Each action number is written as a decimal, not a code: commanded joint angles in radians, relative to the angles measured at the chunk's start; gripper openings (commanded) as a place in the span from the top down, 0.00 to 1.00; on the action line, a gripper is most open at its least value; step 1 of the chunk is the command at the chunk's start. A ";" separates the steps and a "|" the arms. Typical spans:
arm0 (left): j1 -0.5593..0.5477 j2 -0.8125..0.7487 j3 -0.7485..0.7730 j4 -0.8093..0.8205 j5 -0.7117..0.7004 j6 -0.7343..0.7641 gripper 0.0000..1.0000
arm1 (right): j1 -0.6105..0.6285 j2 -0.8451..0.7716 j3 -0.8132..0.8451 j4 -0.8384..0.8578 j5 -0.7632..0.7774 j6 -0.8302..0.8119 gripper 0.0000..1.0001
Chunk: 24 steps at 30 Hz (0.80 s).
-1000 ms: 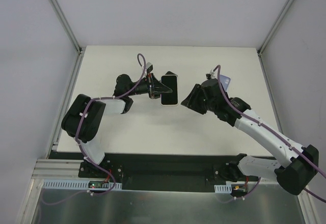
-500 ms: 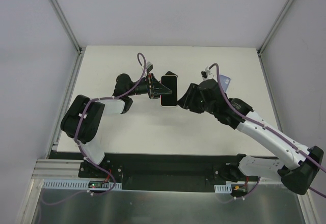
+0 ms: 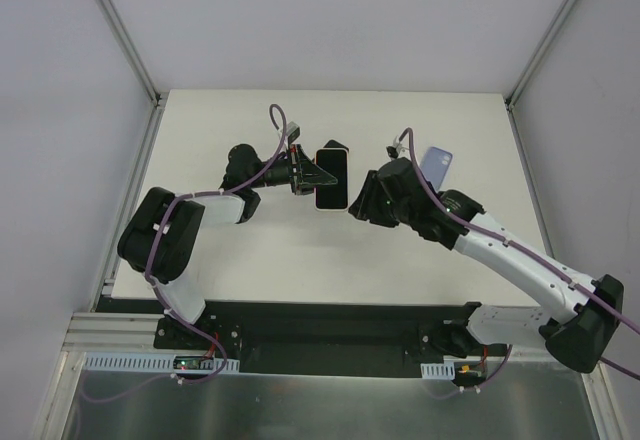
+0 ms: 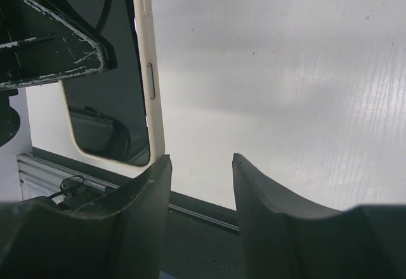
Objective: Take the phone out of the phone case
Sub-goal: Remove the phone case from the phone.
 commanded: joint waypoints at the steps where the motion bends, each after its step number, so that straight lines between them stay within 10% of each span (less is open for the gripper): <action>1: 0.006 -0.079 0.025 0.053 0.018 0.038 1.00 | 0.023 -0.034 0.047 -0.004 0.056 -0.013 0.55; 24: 0.006 -0.083 0.023 0.048 0.019 0.045 1.00 | 0.064 -0.004 0.068 0.008 0.116 -0.019 0.56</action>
